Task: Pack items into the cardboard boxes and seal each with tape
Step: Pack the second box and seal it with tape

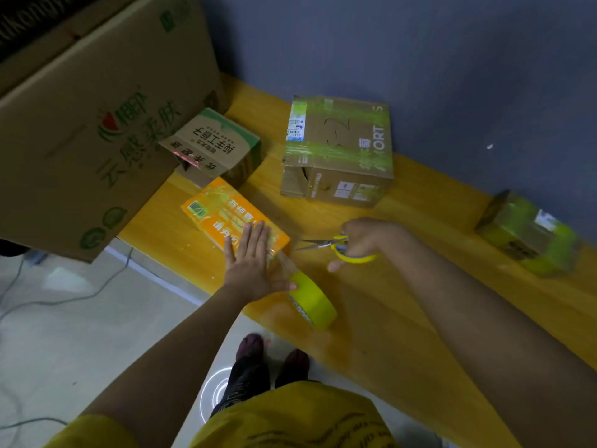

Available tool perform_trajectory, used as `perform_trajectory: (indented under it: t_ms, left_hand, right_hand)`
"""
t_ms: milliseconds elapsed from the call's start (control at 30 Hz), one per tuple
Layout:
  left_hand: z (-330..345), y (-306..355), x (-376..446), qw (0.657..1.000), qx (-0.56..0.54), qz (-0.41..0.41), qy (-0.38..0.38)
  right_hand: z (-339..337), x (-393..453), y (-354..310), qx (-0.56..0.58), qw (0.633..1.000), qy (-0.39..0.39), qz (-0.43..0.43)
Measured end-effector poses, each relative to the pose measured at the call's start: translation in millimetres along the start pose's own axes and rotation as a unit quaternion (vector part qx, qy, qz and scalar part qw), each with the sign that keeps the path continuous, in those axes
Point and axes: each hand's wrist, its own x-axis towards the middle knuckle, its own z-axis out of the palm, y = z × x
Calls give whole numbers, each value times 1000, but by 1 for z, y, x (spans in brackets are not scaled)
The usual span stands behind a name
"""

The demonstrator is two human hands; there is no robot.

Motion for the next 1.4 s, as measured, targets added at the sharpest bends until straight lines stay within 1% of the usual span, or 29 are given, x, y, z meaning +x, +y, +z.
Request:
perform_trajectory:
  t_ms: [67,133,267,300,400,467,533,600,633,700,800,933,1000,1033,1067,1100,1133,1167,1200,1233,1300,1333,1400]
  left_hand:
    - [0,0,-1,1000,-2,1,1]
    - [0,-1,-2,1000,7,4,4]
    - [3,-3,-1,1000,5,14,19]
    - [4,-4,-1,1000,3,18,22]
    - [5,-6,0,999,-2,20,25]
    - [3,-4,0,1000,8,14,18]
    - [1,-3,0,1000,23,9,-1]
    - [0,-4,-2,1000,19,9,-3]
    - [0,-5,-1,1000,16,11,-4]
    - [0,-6,-1,1000,12,15,-5]
    - [4,-4,0,1000,16,20,9]
    - [4,-5,2,999,28,16,4]
    - [3,-4,3,1000,26,15,5]
    - [4,-4,2,1000,19,14,9]
    - [5,-4,2,1000,12,14,14]
    - [5,-5,2,1000,10,15,18]
    - [4,-4,3,1000,10,16,12]
    - [1,-3,2,1000,9,16,-4]
    - [0,-2,1,1000,1,13,-26]
    - [-5,-1,1,999,-10,6,-43]
    - [-15,0,6,996,-50,-16,-67]
    - [-18,0,9,997,-64,-18,-37]
    - [-19,-1,17,998,0,-2,55]
  right_hand:
    - [-8,-2,-5,-75,995,-63,15]
    - [-15,3,-12,-97,990,-102,16]
    - [-21,18,-39,-119,983,-137,-1]
    - [-22,21,-44,-128,982,-136,-10]
    - [-23,25,-47,-123,987,-87,-53]
    - [-25,22,-41,-105,991,-61,-53]
    - [-26,19,-31,-99,992,-69,-23]
    - [-26,15,-18,-105,991,-75,21]
    - [-23,14,-9,-97,993,-56,44]
    - [-7,14,5,-86,993,11,86]
    - [38,20,12,-90,983,99,130]
    - [79,31,9,14,977,146,152]
    - [83,26,-1,111,963,208,129]
    - [85,18,-9,199,947,232,97]
    - [87,10,-19,297,926,225,59]
    - [88,-1,-29,383,904,185,30]
    - [91,-10,-39,439,890,126,21]
    - [97,-17,-47,466,881,82,14]
    - [108,-19,-53,474,878,70,2]
    - [117,-20,-59,482,872,83,-9]
    - [130,-19,-66,514,847,133,-2]
    - [133,-18,-68,531,835,147,10]
    - [134,-20,-73,549,822,152,17]
